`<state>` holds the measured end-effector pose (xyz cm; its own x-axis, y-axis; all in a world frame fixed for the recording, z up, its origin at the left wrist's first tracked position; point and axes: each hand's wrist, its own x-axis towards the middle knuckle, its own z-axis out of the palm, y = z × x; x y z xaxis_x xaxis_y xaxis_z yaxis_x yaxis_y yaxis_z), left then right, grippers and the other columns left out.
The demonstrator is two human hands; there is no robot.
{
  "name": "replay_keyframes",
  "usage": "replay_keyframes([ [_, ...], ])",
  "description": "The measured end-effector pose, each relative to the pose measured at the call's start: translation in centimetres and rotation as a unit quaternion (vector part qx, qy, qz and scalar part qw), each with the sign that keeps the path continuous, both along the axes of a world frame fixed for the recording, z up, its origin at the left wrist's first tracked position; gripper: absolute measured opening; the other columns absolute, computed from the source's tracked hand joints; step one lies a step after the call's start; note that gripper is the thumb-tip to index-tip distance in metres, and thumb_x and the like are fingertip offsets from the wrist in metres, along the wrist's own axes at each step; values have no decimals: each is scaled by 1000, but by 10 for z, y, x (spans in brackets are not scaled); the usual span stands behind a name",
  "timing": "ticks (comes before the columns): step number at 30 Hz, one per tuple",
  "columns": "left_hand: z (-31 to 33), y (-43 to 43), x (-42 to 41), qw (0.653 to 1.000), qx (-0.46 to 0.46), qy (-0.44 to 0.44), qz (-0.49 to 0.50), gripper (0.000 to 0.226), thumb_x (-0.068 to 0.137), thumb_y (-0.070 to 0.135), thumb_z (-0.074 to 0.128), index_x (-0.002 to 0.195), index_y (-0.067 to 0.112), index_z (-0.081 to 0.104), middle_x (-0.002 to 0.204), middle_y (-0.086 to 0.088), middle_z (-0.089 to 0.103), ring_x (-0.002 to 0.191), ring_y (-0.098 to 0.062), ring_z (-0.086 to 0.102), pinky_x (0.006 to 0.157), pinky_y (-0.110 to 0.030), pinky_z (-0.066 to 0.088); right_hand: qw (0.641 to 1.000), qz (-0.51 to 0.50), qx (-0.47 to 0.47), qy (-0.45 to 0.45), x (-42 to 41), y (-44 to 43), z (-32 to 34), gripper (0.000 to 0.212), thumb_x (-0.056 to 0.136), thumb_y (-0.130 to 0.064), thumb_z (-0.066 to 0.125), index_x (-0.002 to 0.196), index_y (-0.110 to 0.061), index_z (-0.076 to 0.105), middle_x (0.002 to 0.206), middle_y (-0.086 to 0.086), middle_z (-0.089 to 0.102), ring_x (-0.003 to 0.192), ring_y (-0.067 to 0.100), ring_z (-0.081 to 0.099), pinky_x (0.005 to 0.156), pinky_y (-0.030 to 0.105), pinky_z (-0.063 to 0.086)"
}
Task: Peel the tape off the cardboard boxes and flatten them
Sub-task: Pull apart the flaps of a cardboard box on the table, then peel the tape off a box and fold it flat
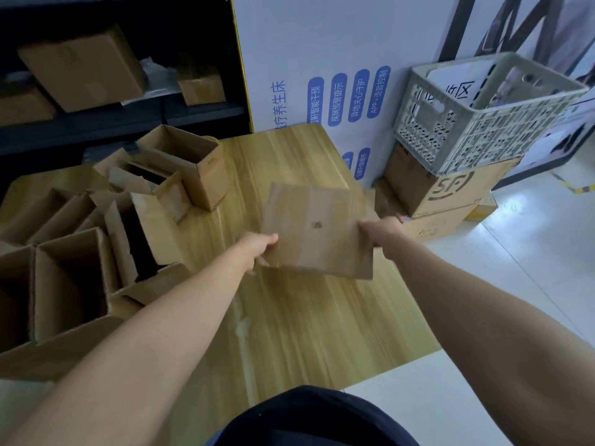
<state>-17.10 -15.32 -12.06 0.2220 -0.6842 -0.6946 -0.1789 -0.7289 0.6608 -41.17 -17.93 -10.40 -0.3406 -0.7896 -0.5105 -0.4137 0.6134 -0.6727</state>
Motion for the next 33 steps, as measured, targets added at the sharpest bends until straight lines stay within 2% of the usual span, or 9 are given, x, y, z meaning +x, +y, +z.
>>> replay_keyframes([
  [4, -16, 22, 4, 992, 112, -15, -62, 38, 91, 13, 62, 124, -1, 50, 116, -17, 59, 103, -32, 56, 89, -49, 46, 964, 141, 205, 95, -2, 26, -22, 47, 95, -33, 55, 124, 3, 48, 120, 15, 55, 106, 32, 59, 88, 40, 51],
  [8, -31, 34, 4, 976, 152, -77, -137, 46, 89, 12, 64, 129, -3, 47, 131, -20, 54, 115, -35, 54, 89, -46, 45, 954, 136, 264, 48, 7, 42, -34, 54, 92, -23, 61, 135, 1, 39, 136, 20, 44, 112, 40, 55, 87, 49, 52],
  [13, -48, 37, -4, 962, 113, -156, -195, 82, 85, 16, 70, 147, 10, 17, 135, -19, 49, 113, -35, 57, 85, -44, 51, 969, 153, 191, 39, 15, 42, -45, 42, 90, -15, 60, 127, 0, 48, 111, 18, 57, 91, 32, 58, 77, 40, 54],
  [16, -50, 33, -5, 939, 0, -231, -255, 118, 75, 15, 79, 150, 31, -11, 158, -8, 10, 137, -32, 34, 101, -41, 41, 973, 196, 115, 38, 17, 38, -44, 59, 92, -6, 57, 145, -7, 30, 131, 18, 51, 110, 30, 54, 77, 25, 49],
  [18, -54, 27, -5, 898, -48, -275, -341, 116, 75, 18, 79, 150, 34, -7, 160, 1, -9, 146, -27, 10, 112, -42, 28, 975, 201, 98, 16, 20, 37, -47, 64, 92, -4, 57, 147, -7, 24, 135, 18, 48, 114, 30, 54, 81, 29, 48],
  [22, -69, 14, 1, 879, -7, -278, -387, 101, 81, 25, 74, 152, 27, 3, 160, 1, -11, 147, -25, -9, 119, -41, 7, 968, 229, 99, 9, 25, 23, -66, 51, 82, -4, 65, 126, -12, 42, 115, 15, 54, 85, 24, 55, 49, 27, 40],
  [24, -75, 7, 7, 878, 3, -275, -391, 98, 83, 24, 71, 152, 27, 3, 160, 2, -11, 147, -24, -8, 119, -41, 6, 966, 242, 87, 38, 28, 12, -76, 50, 73, 0, 71, 115, -11, 46, 110, 13, 56, 95, 27, 58, 59, 30, 49],
  [27, -84, -4, 11, 873, 10, -276, -401, 97, 84, 23, 69, 152, 28, 1, 159, 3, -13, 146, -25, -9, 118, -41, 6, 946, 299, 76, 104, 33, -4, -85, 65, 68, -1, 73, 128, -8, 47, 119, 11, 58, 108, 30, 57, 83, 34, 52],
  [33, -100, -26, 9, 857, -10, -322, -401, 96, 86, 22, 67, 151, 32, -3, 158, 5, -16, 146, -25, -12, 117, -43, 7, 890, 398, 66, 215, 39, -25, -95, 68, 85, -7, 58, 144, -2, 25, 150, 11, 26, 127, 33, 44, 96, 38, 43],
])
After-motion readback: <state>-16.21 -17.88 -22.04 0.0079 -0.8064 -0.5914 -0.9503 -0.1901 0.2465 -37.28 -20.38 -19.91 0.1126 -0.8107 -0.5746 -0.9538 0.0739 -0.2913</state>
